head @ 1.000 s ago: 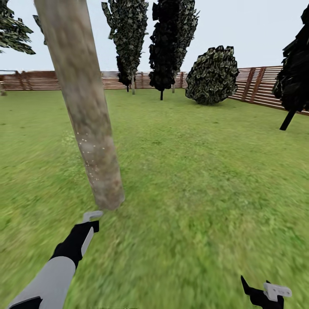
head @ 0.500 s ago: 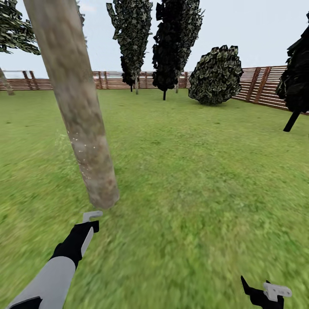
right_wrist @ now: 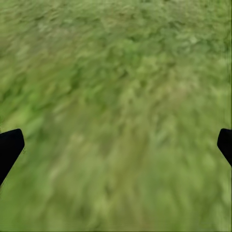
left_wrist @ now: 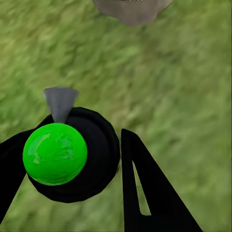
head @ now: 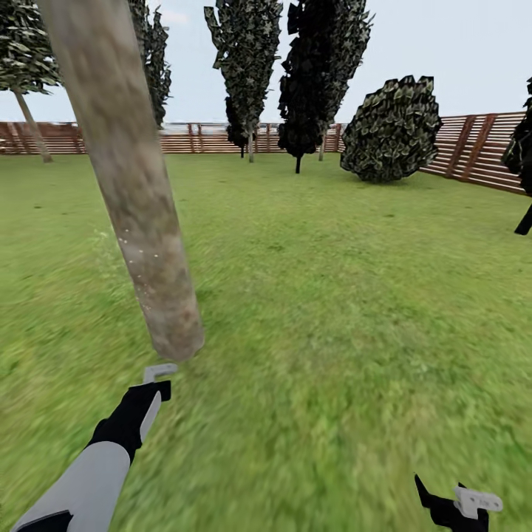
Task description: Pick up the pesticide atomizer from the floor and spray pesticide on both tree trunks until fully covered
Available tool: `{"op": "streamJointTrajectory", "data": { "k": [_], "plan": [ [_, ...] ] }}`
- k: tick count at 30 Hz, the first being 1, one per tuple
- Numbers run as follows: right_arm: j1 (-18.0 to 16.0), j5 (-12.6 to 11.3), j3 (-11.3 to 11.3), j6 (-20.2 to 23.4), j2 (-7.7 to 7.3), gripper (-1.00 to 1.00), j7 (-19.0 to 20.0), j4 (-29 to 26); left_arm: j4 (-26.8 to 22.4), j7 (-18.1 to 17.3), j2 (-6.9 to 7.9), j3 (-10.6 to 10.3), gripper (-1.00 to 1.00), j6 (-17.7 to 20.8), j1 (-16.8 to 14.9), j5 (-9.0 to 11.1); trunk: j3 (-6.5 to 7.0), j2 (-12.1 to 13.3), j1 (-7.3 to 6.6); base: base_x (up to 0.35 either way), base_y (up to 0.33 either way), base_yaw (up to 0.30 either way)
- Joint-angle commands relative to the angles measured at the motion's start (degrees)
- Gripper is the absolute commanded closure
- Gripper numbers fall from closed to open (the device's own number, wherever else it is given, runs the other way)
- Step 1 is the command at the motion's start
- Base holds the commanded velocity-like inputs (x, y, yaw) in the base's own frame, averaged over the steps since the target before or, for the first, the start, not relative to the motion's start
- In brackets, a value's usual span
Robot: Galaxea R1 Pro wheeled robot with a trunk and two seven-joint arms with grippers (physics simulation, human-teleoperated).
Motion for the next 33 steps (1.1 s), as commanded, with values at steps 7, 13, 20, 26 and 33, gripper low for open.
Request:
{"op": "streamJointTrajectory", "data": {
  "k": [7,13,20,26,33],
  "plan": [
    [-0.01,0.00,0.00,0.00,0.00,-1.00,0.00,0.00,0.02,-0.04,-0.08,0.00,1.00,0.00,0.07,-0.02,0.00,0.00,0.00,0.240,-0.190,0.276],
    [0.01,0.00,0.00,0.00,0.00,-1.00,0.00,0.00,-0.12,0.03,-0.16,0.00,1.00,-0.08,0.07,0.04,0.00,0.00,0.00,0.220,-0.202,0.117],
    [-0.01,0.00,0.01,0.00,0.00,-1.00,0.00,0.00,-0.31,0.03,-0.35,0.00,1.00,-0.09,0.02,0.06,0.00,0.00,0.00,0.082,-0.259,0.003],
    [-0.01,0.00,0.02,0.00,0.00,-1.00,0.00,0.00,-0.33,0.03,-0.35,0.00,1.00,-0.09,0.04,0.02,0.00,0.00,0.00,0.003,-0.273,0.169],
    [0.00,0.00,0.01,0.00,0.00,-1.00,0.00,0.00,-0.33,0.03,-0.35,0.00,1.00,-0.06,0.04,-0.03,0.00,0.00,0.00,0.002,-0.274,0.275]
  ]
}}
